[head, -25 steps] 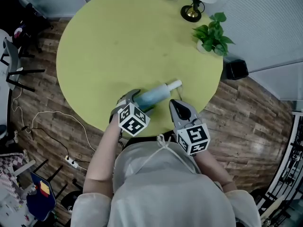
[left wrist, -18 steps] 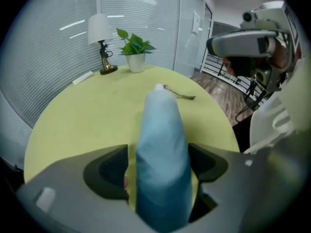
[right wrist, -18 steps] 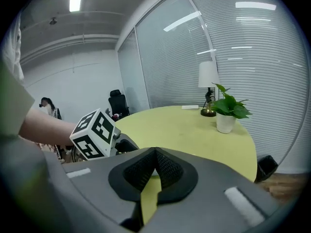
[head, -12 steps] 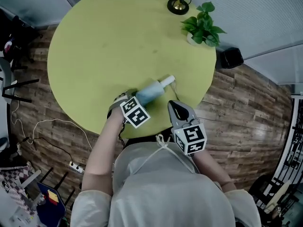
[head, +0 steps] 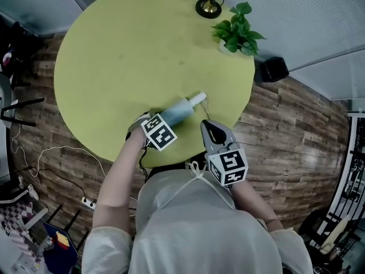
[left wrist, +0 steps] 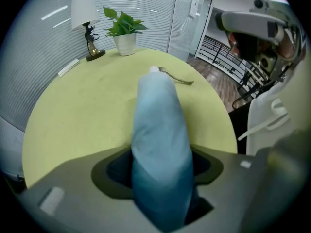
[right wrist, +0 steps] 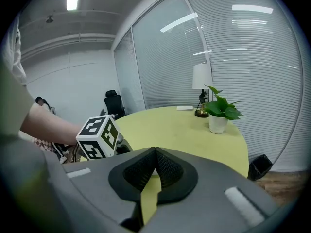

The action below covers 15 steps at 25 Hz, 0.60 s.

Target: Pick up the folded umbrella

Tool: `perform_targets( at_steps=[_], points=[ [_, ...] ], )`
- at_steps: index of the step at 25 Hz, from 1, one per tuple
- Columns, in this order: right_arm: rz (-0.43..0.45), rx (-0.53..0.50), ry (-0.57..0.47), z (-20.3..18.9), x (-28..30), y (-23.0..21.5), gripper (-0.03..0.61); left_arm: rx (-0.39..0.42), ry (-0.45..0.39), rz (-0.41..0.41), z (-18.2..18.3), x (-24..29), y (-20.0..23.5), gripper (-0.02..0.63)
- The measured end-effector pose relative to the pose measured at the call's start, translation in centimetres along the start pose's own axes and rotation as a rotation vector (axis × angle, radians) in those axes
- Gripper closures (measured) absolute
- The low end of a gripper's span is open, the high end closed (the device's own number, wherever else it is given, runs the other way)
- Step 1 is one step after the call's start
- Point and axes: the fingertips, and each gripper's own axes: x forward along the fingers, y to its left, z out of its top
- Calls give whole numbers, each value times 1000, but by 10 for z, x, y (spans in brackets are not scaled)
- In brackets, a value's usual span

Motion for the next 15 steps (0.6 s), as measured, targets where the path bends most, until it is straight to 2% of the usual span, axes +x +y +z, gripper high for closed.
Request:
perform_targets(
  at_steps=[10, 15],
  points=[
    [53, -53, -8, 11, -12, -21, 580, -43, 20, 77, 1, -6, -14, 319],
    [96, -101, -22, 28, -18, -22, 580, -150, -60, 97, 10, -31, -19, 318]
  ],
)
